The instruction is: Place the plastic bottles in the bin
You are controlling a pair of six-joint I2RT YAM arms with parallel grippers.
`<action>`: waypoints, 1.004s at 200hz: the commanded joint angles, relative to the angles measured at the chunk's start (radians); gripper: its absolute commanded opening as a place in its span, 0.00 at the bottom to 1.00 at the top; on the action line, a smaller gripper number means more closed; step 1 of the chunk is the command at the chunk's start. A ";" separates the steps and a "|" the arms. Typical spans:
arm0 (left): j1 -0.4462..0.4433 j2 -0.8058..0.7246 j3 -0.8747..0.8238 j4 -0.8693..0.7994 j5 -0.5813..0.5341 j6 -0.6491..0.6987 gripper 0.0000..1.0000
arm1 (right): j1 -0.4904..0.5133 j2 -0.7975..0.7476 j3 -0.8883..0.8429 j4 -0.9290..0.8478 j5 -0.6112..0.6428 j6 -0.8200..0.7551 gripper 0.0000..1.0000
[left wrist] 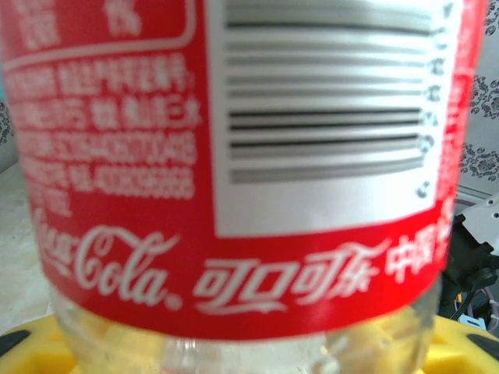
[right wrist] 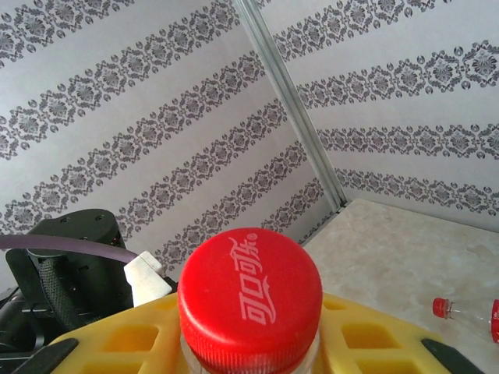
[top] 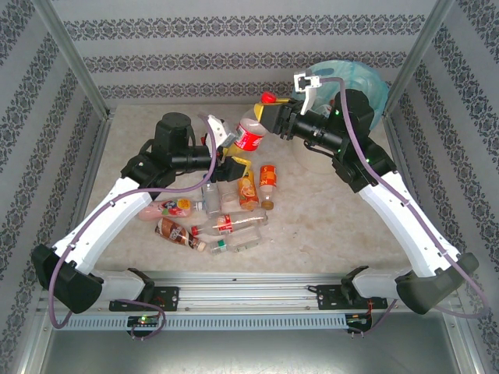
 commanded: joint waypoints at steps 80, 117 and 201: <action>-0.030 -0.064 -0.025 0.224 -0.014 -0.073 0.92 | -0.014 -0.070 0.009 -0.008 0.224 -0.063 0.00; -0.030 -0.080 -0.023 0.249 -0.103 -0.084 0.94 | -0.031 -0.096 0.016 -0.045 0.310 -0.093 0.00; -0.031 -0.168 -0.030 0.228 -0.201 -0.081 0.99 | -0.190 0.050 0.326 -0.171 0.639 -0.417 0.00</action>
